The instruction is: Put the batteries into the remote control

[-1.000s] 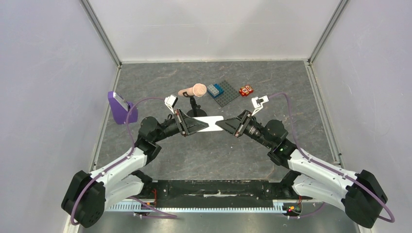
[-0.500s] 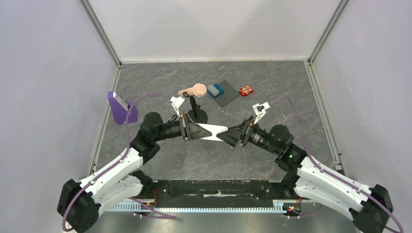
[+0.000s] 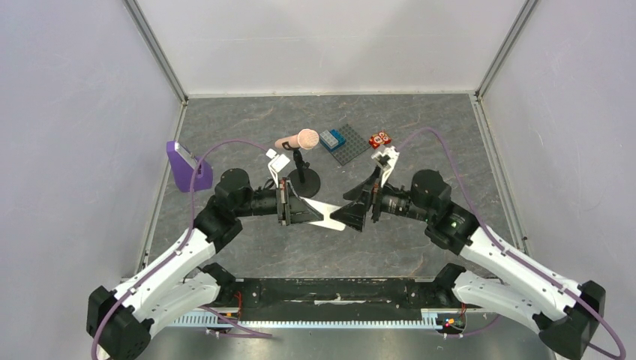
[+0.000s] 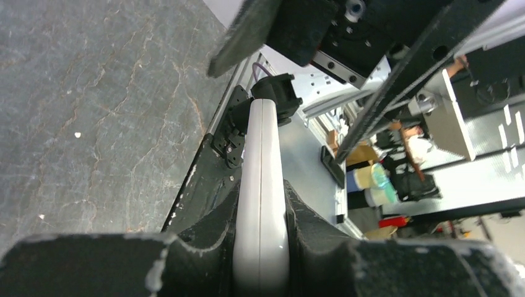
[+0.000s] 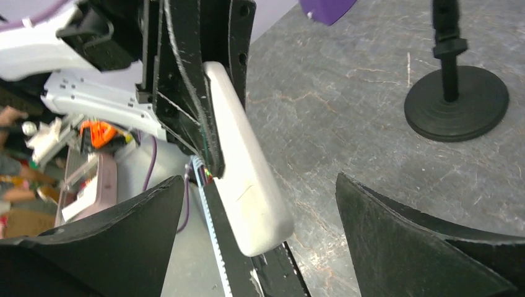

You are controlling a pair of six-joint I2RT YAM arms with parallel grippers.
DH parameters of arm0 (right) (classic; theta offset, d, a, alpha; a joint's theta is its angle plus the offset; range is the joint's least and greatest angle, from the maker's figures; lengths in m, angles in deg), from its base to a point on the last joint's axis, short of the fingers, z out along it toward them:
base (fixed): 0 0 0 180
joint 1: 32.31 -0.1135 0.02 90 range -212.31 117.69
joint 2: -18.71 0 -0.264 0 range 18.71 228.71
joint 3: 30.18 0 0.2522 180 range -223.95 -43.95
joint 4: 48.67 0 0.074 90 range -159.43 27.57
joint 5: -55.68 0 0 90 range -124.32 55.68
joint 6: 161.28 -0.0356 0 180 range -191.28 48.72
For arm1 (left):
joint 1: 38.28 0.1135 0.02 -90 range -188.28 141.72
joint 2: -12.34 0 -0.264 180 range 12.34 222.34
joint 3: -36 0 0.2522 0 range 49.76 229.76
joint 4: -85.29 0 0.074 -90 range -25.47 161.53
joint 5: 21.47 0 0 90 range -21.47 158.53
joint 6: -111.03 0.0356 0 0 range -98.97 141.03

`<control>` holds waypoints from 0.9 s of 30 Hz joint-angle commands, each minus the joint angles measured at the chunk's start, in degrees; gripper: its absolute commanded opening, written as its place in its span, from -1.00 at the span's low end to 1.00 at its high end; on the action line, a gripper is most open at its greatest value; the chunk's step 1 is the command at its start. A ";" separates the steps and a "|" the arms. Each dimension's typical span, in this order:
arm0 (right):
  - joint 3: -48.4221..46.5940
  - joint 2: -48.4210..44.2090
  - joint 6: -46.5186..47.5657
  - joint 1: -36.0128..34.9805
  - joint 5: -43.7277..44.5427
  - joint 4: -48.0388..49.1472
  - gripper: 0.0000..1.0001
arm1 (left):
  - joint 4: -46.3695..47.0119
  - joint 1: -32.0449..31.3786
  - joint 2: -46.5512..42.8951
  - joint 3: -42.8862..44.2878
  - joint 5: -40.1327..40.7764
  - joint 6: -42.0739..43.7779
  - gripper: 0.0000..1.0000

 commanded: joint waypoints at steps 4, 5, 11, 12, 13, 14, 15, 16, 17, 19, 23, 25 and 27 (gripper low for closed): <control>-7.19 4.03 15.20 0.07 -14.13 -8.93 0.81 | -7.40 0.20 -4.33 5.77 -8.68 15.33 -0.96; -7.14 4.13 15.45 0.05 -14.30 -9.02 0.78 | -7.33 0.17 -4.61 5.78 -9.89 16.37 -0.96; -5.99 6.13 15.78 0.10 -17.66 -8.16 0.47 | -14.30 0.20 -5.29 7.65 -12.96 23.56 -0.96; -5.56 6.32 15.40 0.08 -17.28 -7.85 0.44 | -14.34 0.20 -5.16 7.82 -13.85 23.86 -0.96; -5.15 6.58 15.18 0.06 -17.34 -7.24 0.41 | -14.30 0.18 -4.99 7.89 -14.46 24.13 -0.96; -4.71 6.75 14.99 0.09 -17.34 -6.73 0.37 | -14.34 0.15 -4.96 7.86 -14.86 24.36 -0.96; -4.44 7.15 14.75 0.10 -17.40 -6.37 0.33 | -14.34 0.12 -4.90 7.84 -15.08 24.57 -0.96; -4.02 7.41 14.34 0.10 -17.70 -5.68 0.31 | -14.26 0.15 -4.83 7.75 -15.40 24.83 -0.96; -3.55 7.75 13.98 0.06 -18.44 -4.51 0.29 | -14.25 0.20 -4.74 7.69 -15.61 24.89 -0.96; -2.53 8.09 13.00 0.03 -19.53 -2.32 0.27 | -14.00 0.19 -4.54 7.60 -16.26 24.86 -0.96; -1.68 9.17 12.21 0.09 -20.03 0.69 0.19 | -13.18 0.15 -4.20 7.22 -17.06 24.58 -0.96; -1.56 10.21 11.87 0.02 -20.41 1.35 0.08 | -12.46 0.18 -3.88 6.96 -17.10 23.94 -0.96; -1.56 11.14 11.56 0.08 -20.81 1.48 -0.14 | -12.00 0.19 -3.60 6.96 -17.12 23.53 -0.96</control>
